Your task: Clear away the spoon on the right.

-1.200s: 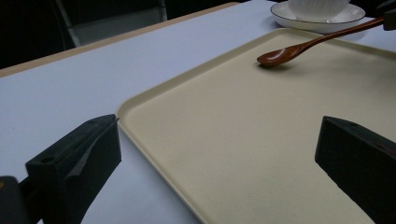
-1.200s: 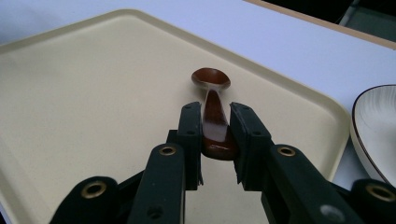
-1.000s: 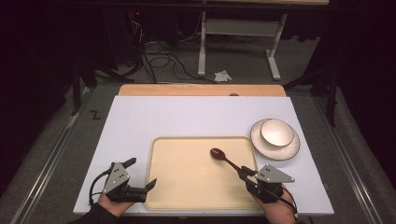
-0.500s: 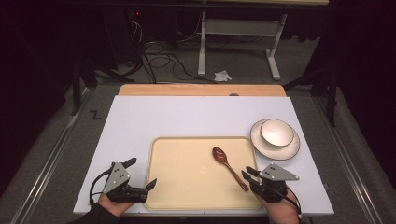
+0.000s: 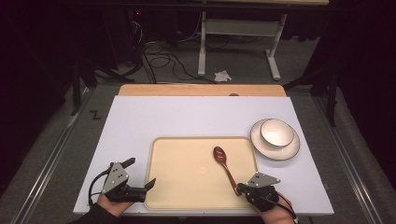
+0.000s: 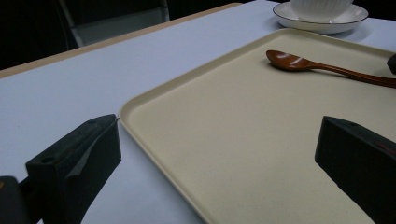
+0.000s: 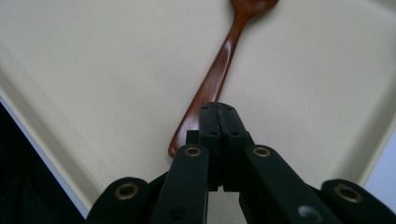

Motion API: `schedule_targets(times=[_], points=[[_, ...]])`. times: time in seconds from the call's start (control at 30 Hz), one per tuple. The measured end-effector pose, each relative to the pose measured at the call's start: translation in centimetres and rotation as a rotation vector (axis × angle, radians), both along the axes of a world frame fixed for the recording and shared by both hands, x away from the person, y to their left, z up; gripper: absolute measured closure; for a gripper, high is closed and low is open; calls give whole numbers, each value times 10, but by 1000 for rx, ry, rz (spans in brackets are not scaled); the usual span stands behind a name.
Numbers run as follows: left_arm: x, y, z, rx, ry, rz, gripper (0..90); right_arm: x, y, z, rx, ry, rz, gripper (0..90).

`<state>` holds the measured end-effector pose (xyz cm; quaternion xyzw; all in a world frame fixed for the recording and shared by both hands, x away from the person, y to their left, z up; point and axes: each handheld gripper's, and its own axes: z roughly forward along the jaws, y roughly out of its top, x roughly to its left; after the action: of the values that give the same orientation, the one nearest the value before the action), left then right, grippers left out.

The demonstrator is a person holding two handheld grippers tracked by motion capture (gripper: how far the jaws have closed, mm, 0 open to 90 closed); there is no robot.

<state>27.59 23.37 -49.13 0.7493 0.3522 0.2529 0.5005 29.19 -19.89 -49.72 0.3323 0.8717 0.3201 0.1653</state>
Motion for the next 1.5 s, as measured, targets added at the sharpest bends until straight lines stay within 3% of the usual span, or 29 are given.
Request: schedule_targets(times=[0.07, 0.13, 0.2, 0.33, 0.43, 0.5, 0.67, 0.9, 1.3, 1.43, 1.5], points=[[0, -1, -1, 7, 4, -4, 9, 3, 4, 8, 33, -45, -9, 900], [1, -2, -1, 14, 8, -7, 9, 17, 16, 18, 62, -79, 2, 900], [0, -3, 1, 10, -2, -12, 9, 34, 34, 23, 44, -98, 2, 900], [-2, 1, 1, -6, -4, -9, 9, 72, 76, 12, -15, -33, 8, 900], [0, 3, 0, -7, 3, -9, 9, 84, 98, 3, -84, -8, 30, 900], [-1, 3, 0, -7, 0, -12, 9, 90, 104, -1, -122, 4, 14, 900], [-2, 2, 2, -6, -6, -14, 9, 100, 92, -2, -161, 12, -39, 900], [-1, 0, 1, 0, -2, -21, 9, 102, 67, -1, -154, 20, -93, 900], [-1, -1, 0, 0, -2, -20, 9, 85, 50, 12, -35, -33, -78, 900], [-1, 0, 0, -2, 1, -14, 9, 78, 37, 17, 41, -65, -67, 755], [0, 0, -1, 2, 5, -13, 9, 73, 30, 19, 86, -92, -58, 623]])
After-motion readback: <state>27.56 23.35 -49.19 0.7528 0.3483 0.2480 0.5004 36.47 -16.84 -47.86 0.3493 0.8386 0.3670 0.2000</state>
